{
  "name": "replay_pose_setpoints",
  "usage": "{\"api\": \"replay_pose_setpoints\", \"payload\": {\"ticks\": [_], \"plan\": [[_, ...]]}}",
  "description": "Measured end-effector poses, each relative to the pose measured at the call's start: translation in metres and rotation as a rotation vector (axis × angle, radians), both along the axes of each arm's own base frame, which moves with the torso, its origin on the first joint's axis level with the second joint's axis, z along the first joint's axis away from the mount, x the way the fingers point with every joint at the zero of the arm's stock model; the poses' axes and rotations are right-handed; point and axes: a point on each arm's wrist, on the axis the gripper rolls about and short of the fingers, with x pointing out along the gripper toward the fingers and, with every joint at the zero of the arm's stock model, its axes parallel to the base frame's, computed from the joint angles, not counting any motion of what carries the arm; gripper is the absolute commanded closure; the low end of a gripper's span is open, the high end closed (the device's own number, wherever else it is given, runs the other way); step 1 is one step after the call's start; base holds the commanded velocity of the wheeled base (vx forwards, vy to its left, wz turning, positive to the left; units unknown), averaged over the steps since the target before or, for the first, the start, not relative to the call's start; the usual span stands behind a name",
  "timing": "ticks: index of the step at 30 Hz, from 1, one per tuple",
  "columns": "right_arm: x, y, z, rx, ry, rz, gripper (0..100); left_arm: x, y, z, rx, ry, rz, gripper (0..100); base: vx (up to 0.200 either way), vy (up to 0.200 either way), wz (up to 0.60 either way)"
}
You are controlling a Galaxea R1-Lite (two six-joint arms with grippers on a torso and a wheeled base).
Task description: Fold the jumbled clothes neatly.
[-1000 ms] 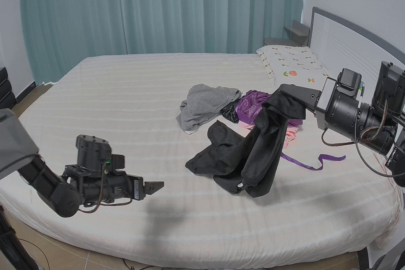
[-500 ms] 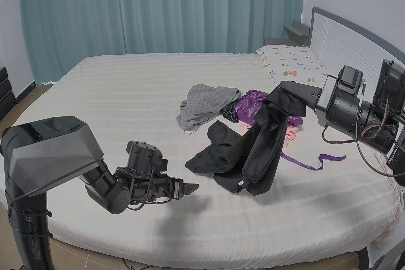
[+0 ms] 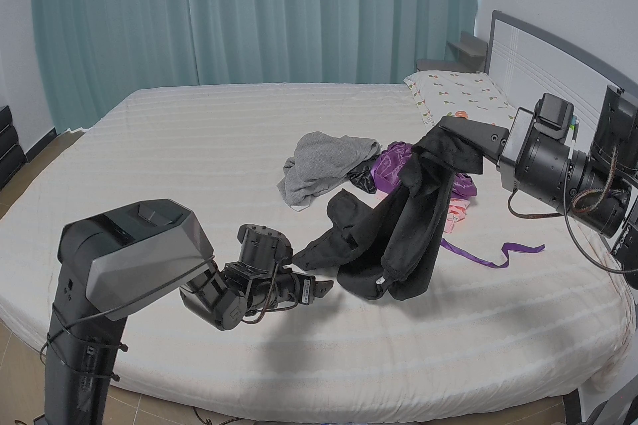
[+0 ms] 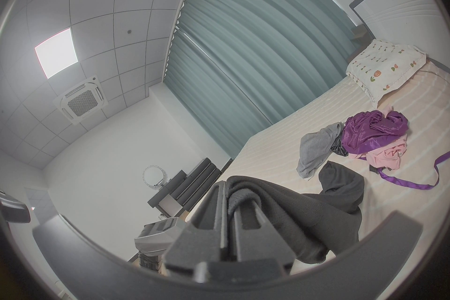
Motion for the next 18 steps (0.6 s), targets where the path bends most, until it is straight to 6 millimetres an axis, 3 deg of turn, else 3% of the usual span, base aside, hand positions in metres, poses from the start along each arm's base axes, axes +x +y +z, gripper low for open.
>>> {"api": "replay_pose_setpoints", "payload": {"ticks": [10,11,18], "plan": [[0.0,0.0,-0.001,-0.004,0.004,-0.001,100,0.022,-0.021,-0.009,-0.005,-0.055,0.002,0,0.0,0.0,0.0],[0.0,0.0,-0.002,-0.005,0.005,-0.001,100,0.024,-0.023,-0.01,-0.005,-0.055,0.003,100,0.0,0.0,0.0],[0.001,0.0,-0.005,-0.011,0.017,-0.002,100,0.034,-0.026,-0.014,-0.006,-0.055,0.019,100,0.0,0.0,0.0]]}}
